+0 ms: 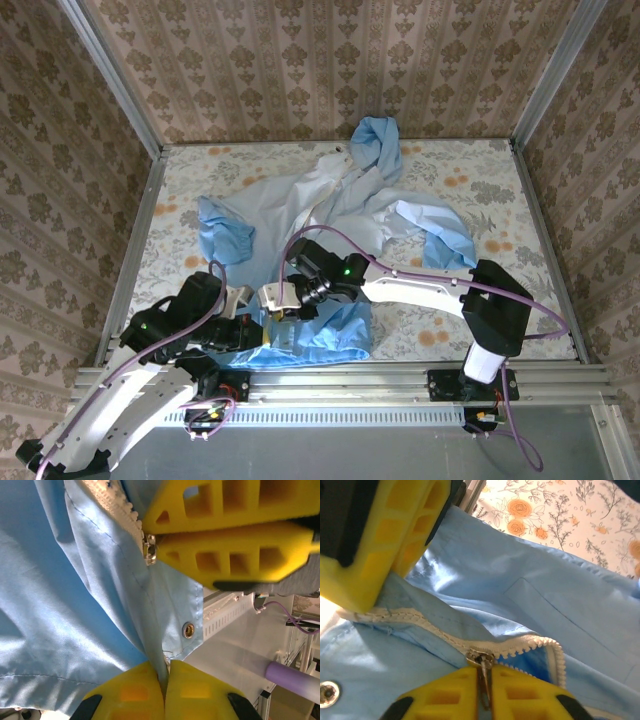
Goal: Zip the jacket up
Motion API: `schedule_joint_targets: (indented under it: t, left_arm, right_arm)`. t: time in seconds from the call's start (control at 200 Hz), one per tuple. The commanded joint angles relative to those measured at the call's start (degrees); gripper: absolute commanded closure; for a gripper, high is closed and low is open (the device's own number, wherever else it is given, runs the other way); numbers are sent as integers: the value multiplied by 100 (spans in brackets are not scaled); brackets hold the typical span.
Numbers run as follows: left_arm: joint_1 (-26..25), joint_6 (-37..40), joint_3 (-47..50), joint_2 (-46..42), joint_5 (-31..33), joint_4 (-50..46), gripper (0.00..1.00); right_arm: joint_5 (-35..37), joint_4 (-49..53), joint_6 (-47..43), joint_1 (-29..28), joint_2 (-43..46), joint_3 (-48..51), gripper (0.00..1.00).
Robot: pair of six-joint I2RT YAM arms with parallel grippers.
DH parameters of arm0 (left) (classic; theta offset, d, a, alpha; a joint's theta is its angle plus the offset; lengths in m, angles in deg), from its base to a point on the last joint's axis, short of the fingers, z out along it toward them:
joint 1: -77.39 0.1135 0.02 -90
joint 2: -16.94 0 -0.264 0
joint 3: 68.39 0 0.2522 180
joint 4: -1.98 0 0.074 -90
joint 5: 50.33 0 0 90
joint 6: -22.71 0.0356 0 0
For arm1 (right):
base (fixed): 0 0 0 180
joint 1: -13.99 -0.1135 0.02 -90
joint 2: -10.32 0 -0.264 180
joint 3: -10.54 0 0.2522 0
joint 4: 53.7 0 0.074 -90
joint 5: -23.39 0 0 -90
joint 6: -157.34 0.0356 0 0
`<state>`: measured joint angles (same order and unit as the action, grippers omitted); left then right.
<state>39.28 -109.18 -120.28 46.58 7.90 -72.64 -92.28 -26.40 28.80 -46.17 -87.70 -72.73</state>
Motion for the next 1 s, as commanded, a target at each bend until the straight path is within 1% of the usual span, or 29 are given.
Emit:
schedule_joint_targets:
  t: [0.0,0.15,0.36,0.455,0.665,0.885,0.995]
  left_arm:
    - [58,139,25,-17,-101,13,100]
    - [63,129,25,-21,-110,0,100]
    - [58,137,-63,-29,-115,-87,100]
    - [58,138,-72,-53,-110,-143,100]
    - [58,120,-122,-133,-77,-231,100]
    - [62,94,-133,-185,-84,-281,100]
    - [58,89,-158,-228,-62,-329,100]
  right_arm:
    - [149,106,167,-86,-36,-173,100]
    - [791,134,733,-81,-16,-264,100]
    - [2080,-146,1261,-83,-37,-147,100]
    - [2538,-187,1441,-75,-90,-185,100]
    - [3147,-96,1698,-13,-269,-375,100]
    - [3481,-48,1967,116,-406,-578,100]
    - [3505,-100,2018,176,-428,-624,100]
